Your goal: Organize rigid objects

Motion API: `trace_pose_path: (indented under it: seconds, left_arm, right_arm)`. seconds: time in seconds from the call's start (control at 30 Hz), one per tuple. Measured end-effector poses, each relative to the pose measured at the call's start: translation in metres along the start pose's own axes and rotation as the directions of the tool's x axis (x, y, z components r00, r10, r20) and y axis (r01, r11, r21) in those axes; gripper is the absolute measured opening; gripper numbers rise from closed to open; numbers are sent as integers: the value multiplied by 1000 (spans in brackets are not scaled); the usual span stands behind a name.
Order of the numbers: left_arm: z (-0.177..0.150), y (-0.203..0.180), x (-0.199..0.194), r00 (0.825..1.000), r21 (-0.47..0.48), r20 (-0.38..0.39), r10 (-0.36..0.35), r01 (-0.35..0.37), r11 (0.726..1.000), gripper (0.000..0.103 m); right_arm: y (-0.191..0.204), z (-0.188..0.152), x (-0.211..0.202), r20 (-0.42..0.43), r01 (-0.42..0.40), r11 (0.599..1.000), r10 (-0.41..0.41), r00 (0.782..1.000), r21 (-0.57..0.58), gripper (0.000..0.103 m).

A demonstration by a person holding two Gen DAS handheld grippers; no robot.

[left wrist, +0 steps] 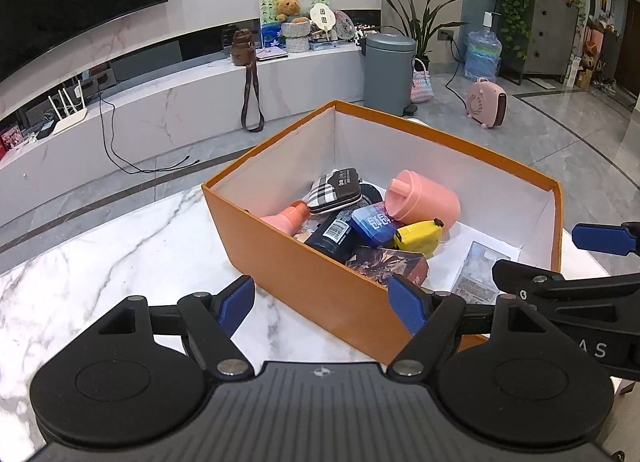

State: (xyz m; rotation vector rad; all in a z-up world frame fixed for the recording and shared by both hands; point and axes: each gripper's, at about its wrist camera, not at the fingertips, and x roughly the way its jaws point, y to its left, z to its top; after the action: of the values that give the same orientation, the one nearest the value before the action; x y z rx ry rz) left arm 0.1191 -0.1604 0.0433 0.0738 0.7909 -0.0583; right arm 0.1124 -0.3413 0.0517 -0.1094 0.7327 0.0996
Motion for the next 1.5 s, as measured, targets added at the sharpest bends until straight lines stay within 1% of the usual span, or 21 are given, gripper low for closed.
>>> trace_pose_path:
  seconds: [0.57, 1.5]
  left_arm:
    - [1, -2, 3, 1000, 0, -6, -6, 6, 1000, 89]
    - [0, -8, 6, 1000, 3, 9, -10, 10, 1000, 89]
  right_arm:
    - [-1, -2, 2, -11, 16, 1000, -16, 1000, -5, 80]
    - [-4, -3, -1, -12, 34, 999, -34, 999, 0, 80]
